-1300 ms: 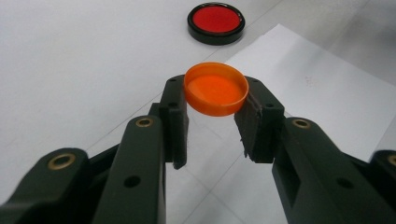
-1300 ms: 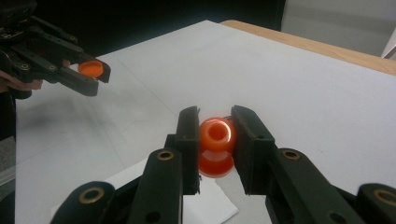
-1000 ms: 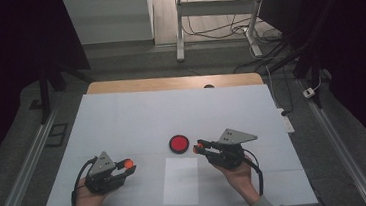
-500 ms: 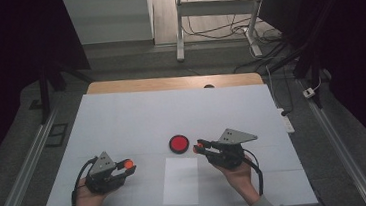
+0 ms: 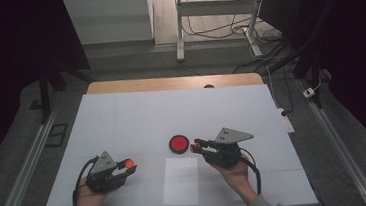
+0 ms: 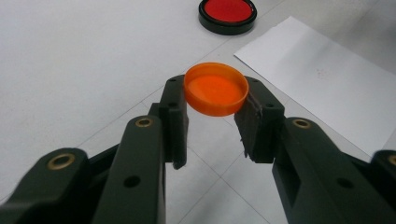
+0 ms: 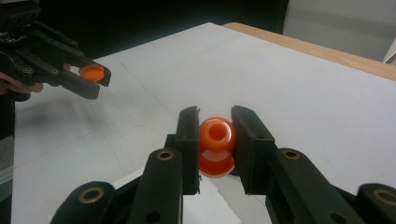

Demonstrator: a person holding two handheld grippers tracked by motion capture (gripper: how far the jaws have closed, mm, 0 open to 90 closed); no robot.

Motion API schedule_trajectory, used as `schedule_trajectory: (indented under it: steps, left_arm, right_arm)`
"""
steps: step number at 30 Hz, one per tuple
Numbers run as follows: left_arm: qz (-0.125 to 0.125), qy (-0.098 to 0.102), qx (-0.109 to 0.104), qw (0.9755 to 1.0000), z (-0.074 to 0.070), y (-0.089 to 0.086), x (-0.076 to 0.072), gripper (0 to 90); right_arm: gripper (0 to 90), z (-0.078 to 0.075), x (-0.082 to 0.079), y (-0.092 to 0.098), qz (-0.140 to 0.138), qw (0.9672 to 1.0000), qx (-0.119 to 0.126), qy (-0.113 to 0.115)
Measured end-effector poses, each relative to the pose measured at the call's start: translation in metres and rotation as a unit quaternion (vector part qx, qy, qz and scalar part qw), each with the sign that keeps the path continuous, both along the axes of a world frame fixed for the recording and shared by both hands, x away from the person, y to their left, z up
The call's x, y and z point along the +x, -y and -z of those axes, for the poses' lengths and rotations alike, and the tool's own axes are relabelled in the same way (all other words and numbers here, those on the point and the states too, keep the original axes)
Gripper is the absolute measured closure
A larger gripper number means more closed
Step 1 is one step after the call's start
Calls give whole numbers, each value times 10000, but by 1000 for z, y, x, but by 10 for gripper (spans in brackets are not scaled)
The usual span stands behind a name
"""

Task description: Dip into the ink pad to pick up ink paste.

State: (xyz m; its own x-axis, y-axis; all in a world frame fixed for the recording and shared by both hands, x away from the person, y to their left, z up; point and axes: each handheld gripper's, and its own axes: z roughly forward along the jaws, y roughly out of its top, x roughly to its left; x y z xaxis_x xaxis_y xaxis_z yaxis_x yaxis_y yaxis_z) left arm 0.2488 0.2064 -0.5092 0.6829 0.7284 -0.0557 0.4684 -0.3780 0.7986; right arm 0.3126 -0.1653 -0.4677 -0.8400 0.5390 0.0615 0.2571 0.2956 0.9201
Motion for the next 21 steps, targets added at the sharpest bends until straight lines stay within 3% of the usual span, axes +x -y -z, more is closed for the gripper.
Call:
schedule_trajectory:
  steps: [12, 21]
  left_arm:
    - [20, -26, 7, 10000, 1, 0, 0, 641]
    - [3, -35, 3, 10000, 1, 0, 0, 641]
  right_arm:
    - [720, 1, 7, -5, 4, 10000, -19, -32]
    - [720, 3, 22, -13, 34, 10000, -13, -78]
